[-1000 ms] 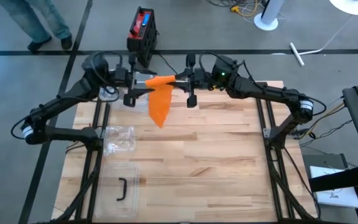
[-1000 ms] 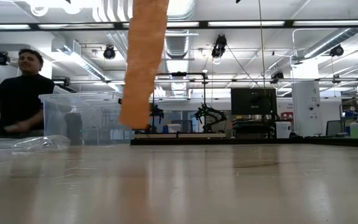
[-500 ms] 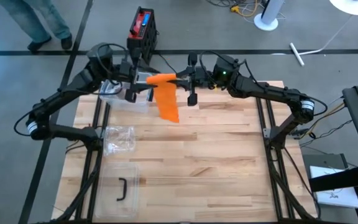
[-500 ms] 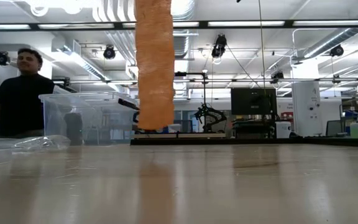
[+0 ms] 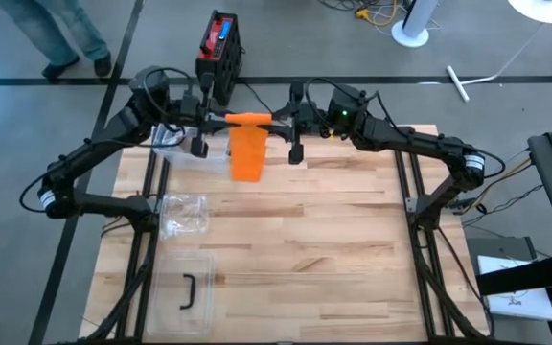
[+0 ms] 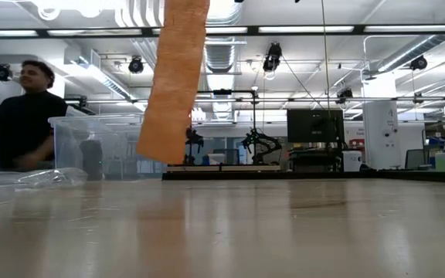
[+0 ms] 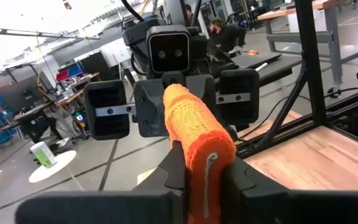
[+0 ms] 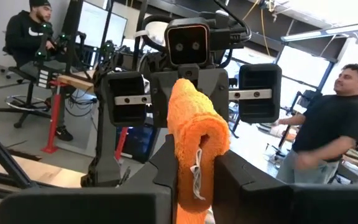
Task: Roll bandage
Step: Roll the orange bandage
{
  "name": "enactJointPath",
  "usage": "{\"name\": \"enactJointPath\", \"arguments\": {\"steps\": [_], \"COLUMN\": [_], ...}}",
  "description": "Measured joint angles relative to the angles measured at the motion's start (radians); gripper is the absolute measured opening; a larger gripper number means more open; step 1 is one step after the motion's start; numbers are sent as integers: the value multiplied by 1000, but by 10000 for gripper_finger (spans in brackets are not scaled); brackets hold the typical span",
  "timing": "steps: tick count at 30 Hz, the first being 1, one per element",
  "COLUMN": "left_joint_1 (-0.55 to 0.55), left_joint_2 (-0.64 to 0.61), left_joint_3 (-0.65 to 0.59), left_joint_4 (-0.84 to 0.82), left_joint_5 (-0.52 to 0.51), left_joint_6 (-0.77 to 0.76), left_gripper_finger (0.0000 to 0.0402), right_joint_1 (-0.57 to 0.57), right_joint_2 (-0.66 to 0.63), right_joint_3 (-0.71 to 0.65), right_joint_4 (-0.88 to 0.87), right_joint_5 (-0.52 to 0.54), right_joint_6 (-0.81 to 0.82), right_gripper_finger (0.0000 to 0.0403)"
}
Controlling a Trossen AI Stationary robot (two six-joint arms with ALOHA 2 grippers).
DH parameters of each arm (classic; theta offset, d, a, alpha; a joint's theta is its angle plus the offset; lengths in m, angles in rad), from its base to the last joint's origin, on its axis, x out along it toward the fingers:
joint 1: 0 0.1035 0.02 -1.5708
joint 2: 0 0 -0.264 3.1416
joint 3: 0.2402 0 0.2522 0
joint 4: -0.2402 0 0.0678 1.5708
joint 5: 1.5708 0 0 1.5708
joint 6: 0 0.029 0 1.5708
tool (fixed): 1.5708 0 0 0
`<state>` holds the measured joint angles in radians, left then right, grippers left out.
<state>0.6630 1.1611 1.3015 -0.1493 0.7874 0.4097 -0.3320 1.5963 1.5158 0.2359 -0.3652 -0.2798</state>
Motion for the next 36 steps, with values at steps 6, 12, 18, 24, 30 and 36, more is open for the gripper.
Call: {"name": "enactJointPath", "arguments": {"steps": [6, 12, 18, 24, 30, 36], "left_joint_1": [1, 2, 3, -6, -20, -20], "left_joint_2": [-8, -8, 6, 20, 32, 22], "left_joint_3": [-1, -1, -1, -1, -1, -2], "left_joint_4": [-5, 3, 18, 64, 84, 74], "left_joint_5": [-55, -71, -109, -114, -114, -99], "left_joint_6": [6, 13, 12, -7, -7, -1], "left_gripper_finger": [40, 39, 37, 41, 41, 42], "right_joint_1": [1, 24, 48, 49, 50, 50], "right_joint_2": [-8, -19, -7, -7, -7, -9], "right_joint_3": [0, 0, 0, 0, 0, 0], "right_joint_4": [-33, -14, 38, 63, 54, 30], "right_joint_5": [3, 81, 204, 257, 303, 306], "right_joint_6": [-15, -91, -136, -114, -114, -127], "right_gripper_finger": [117, 205, 247, 224, 170, 41]}}
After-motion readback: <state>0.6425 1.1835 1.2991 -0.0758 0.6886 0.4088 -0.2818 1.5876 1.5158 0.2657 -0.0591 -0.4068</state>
